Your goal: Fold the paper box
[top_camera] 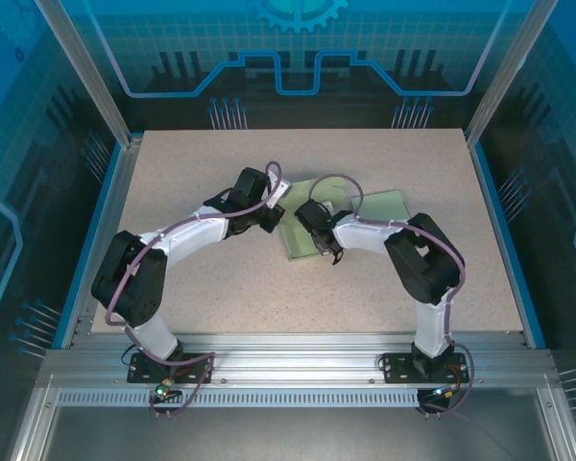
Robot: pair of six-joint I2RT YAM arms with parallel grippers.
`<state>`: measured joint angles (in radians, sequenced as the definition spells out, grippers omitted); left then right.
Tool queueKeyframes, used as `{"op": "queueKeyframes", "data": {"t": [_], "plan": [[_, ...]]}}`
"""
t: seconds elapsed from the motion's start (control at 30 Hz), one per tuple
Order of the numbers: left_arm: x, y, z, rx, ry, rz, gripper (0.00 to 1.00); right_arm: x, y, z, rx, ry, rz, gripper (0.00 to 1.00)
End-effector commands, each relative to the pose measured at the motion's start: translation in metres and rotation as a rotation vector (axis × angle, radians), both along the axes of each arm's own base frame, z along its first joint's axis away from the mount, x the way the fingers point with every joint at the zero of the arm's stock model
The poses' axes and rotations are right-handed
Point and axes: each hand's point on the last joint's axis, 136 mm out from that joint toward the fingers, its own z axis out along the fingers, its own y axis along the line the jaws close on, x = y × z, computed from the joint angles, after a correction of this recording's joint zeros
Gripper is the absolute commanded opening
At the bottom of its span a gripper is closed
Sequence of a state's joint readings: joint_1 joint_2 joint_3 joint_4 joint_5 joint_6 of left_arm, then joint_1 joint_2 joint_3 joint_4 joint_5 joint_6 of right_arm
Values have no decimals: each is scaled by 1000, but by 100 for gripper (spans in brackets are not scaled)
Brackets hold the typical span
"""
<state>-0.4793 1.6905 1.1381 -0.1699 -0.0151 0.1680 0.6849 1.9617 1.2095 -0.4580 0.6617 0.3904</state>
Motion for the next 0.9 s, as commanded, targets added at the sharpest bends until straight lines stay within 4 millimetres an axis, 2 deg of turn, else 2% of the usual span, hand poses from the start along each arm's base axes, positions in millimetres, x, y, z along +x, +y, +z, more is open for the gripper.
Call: {"op": "queueKeyframes", "data": {"t": [0.0,0.13,0.27,0.4,0.53,0.67,0.87], "plan": [[3,3,6,-36,-10,44,5,-8,-20,-11,-195,30,-26,21],[3,1,4,-39,-10,35,5,-13,-11,-26,-153,69,-14,30],[0,0,3,-29,-5,7,5,-12,-4,-5,-99,29,-9,41],[-3,-1,2,-17,-2,-19,3,-3,5,26,-45,-33,17,44],[-4,1,-4,8,9,-30,3,7,13,44,-24,-72,43,44],[-5,2,-6,17,8,-32,3,15,13,44,-36,-72,44,43],[-5,3,-8,24,4,-35,3,19,5,33,-38,-51,28,39]]}}
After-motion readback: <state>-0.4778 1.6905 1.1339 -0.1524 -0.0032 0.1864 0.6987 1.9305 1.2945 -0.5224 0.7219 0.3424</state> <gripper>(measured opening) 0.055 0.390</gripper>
